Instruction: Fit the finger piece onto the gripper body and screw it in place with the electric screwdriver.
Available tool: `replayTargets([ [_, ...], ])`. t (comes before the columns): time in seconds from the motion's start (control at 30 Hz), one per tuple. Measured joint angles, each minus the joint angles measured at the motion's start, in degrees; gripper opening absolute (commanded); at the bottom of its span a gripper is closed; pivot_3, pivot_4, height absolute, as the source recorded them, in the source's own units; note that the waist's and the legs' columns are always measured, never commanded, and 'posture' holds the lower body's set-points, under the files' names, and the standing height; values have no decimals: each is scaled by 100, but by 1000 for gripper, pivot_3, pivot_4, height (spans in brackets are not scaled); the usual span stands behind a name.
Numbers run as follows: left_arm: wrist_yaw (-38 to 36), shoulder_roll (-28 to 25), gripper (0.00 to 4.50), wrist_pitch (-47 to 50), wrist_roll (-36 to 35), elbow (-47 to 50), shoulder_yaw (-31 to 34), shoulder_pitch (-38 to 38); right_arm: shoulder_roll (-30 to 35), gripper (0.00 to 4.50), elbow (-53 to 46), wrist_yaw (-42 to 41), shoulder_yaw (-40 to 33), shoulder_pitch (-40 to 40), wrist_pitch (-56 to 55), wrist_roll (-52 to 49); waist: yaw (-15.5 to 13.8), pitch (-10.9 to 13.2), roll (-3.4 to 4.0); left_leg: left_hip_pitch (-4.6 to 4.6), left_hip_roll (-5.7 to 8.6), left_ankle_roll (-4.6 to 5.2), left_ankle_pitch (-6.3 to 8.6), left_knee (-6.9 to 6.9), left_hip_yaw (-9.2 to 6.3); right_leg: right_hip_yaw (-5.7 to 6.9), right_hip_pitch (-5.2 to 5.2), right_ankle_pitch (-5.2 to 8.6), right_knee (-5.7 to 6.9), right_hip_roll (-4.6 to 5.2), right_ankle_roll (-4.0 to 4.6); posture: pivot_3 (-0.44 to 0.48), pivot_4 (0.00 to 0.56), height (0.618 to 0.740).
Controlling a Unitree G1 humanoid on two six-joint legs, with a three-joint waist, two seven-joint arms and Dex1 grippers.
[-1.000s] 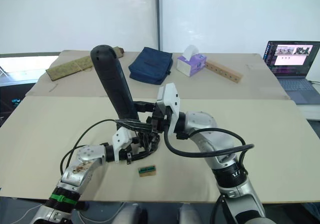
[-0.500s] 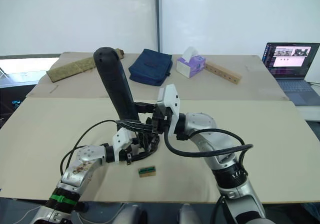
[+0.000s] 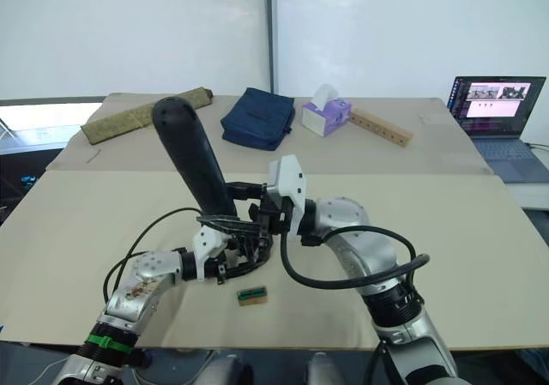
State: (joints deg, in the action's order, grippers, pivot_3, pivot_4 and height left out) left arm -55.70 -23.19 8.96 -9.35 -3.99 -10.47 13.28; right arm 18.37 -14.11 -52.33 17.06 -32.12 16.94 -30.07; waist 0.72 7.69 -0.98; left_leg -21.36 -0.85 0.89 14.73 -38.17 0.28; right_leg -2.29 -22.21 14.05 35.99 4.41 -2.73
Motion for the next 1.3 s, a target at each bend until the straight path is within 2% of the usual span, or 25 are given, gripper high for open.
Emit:
replayTargets([
  [0.4,-2,0,2367,-9,-1,-2,0,-7,11,1931,-1,-22,26,-97,77,1,-2,0,-1,-1,-2,0,0,7,-1,-1,-3,1,-3,5,2,0,150,740],
  [0.7,-2,0,2367,-38,-5,42,17,-57,41,1931,10,-334,22,-269,195,-5,-1,1,-1,-8,-4,-1,0,22,-1,-1,-13,3,-11,11,7,0,150,740],
  [1.0,-2,-2,2367,-49,-43,76,39,-67,33,1931,57,-490,40,-285,175,42,1,1,-1,-24,1,-1,1,31,-1,5,-32,4,-15,77,10,0,150,740],
  [1.3,-4,-44,2367,-63,-102,80,35,-66,-41,1931,100,-492,-71,-264,175,-34,1,1,-1,-65,1,-1,0,31,-2,3,-73,2,-13,87,11,0,150,740],
])
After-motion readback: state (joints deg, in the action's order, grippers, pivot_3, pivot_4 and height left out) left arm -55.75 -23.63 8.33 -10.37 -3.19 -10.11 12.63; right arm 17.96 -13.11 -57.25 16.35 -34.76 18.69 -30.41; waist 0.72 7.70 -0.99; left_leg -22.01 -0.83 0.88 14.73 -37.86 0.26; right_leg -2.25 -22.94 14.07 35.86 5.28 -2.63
